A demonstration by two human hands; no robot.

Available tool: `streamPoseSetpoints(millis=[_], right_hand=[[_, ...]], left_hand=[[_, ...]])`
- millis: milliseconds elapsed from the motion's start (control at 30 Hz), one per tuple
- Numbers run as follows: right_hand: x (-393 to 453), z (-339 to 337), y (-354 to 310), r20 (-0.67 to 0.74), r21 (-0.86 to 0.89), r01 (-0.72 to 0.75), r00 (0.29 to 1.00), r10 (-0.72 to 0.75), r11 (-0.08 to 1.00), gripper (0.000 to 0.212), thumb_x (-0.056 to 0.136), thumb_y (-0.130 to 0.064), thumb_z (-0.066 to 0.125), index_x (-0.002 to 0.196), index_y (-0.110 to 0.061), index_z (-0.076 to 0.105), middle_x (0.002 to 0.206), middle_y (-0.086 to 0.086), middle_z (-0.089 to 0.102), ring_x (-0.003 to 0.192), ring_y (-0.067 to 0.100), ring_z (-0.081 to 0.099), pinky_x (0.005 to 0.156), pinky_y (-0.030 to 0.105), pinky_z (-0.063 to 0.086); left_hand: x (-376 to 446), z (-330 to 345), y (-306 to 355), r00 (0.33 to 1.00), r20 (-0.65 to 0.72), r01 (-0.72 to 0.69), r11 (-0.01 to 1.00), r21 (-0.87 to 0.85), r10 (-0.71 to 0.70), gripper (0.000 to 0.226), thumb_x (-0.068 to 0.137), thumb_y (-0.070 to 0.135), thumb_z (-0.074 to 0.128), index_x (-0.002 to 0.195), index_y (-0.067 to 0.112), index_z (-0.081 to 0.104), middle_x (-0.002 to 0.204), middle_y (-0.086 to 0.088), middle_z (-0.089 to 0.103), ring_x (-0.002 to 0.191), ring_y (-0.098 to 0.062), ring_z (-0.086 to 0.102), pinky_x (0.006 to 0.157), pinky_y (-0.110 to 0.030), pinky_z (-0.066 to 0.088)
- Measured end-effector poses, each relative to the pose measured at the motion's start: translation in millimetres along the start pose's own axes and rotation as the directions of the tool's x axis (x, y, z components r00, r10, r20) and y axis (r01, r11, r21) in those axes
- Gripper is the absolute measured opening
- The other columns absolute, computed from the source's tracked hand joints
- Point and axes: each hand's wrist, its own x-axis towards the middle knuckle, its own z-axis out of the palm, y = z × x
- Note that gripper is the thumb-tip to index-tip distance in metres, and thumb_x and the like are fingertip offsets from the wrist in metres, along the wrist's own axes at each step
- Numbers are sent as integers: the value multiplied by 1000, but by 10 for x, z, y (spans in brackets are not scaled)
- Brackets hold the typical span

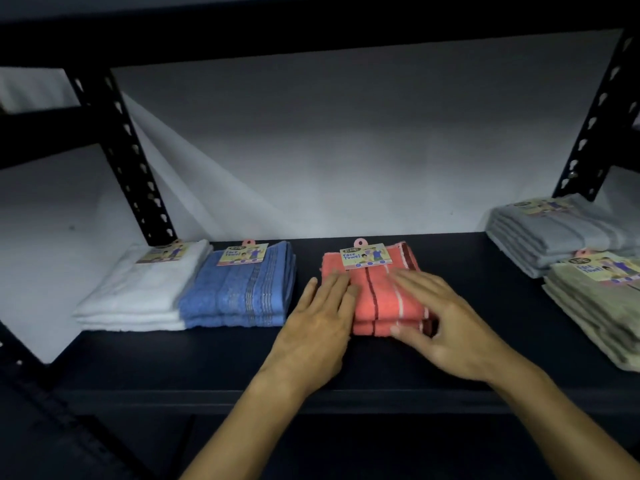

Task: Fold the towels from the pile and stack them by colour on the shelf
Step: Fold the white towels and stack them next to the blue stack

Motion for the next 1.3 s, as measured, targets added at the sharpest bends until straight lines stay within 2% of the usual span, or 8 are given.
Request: streamPoseSetpoints(millis=[67, 133, 200, 300, 367, 567, 1100, 1300], right_hand=[[46, -103, -56, -124, 434, -132, 971, 204, 891, 65, 84, -41, 67, 144, -31, 43, 145, -19, 41, 133, -6, 34, 107, 14, 29], [193, -108, 17, -96, 711, -275, 874, 476, 648, 59, 90, -42, 61, 145, -29, 42, 143, -13, 44, 126, -1, 43, 103, 18, 34], [342, -36, 136, 42, 771, -408, 799, 600, 489, 61, 93, -48, 54, 147, -22, 39, 146, -2, 45, 127, 11, 48, 110, 34, 36], [469, 79, 132, 162, 816, -481, 722, 673, 320, 52, 94, -41, 55, 138, -14, 48, 124, 10, 66, 105, 24, 68, 92, 45, 53], [520, 111, 71, 176, 833, -471, 724, 667, 291, 27, 100, -26, 49, 123, -15, 59, 105, 8, 73, 91, 25, 72, 78, 41, 57], [657, 247, -21, 162, 833, -465, 723, 672, 300, 28, 102, -20, 44, 127, -19, 57, 104, 7, 72, 87, 23, 72, 67, 37, 58], [899, 429, -166, 183, 829, -474, 730, 658, 295, 32, 104, -21, 42, 134, -17, 51, 111, 9, 69, 91, 23, 70, 69, 38, 58], [933, 445, -173, 191, 828, -477, 735, 650, 296, 32, 103, -22, 43, 134, -17, 51, 104, 5, 68, 91, 22, 69, 71, 39, 57]], left_hand=[[9, 29, 75, 998, -68, 0, 999, 46, 3, 79, 80, 38, 74, 144, 3, 45, 153, -16, 40, 145, -29, 33, 115, -49, 32], [56, 57, 208, 991, -134, -5, 997, 82, 16, 74, 86, 46, 64, 143, 2, 47, 151, -16, 42, 144, -28, 34, 114, -48, 34], [122, 120, 343, 990, -141, 14, 993, 115, 3, 66, 92, 44, 51, 143, 2, 46, 150, -16, 45, 143, -28, 37, 115, -47, 34], [202, 238, 469, 992, -110, 69, 991, 117, -56, 60, 99, 35, 43, 147, 0, 38, 151, -17, 43, 143, -30, 35, 115, -49, 32], [228, 271, 477, 991, -91, 112, 989, 100, -103, 59, 100, 31, 47, 148, 0, 34, 150, -18, 42, 143, -32, 35, 114, -51, 32], [255, 320, 301, 986, -81, 152, 983, 103, -144, 56, 96, 24, 54, 145, 0, 39, 146, -19, 46, 139, -34, 41, 111, -53, 36], [246, 260, 53, 984, -13, 176, 971, 163, -176, 62, 104, 20, 37, 155, 0, 8, 161, -20, 18, 150, -34, 14, 120, -54, 16], [216, 164, 41, 981, 68, 172, 972, 158, -184, 66, 92, 16, 10, 155, 0, -1, 163, -20, 7, 151, -34, 5, 120, -56, 11]])
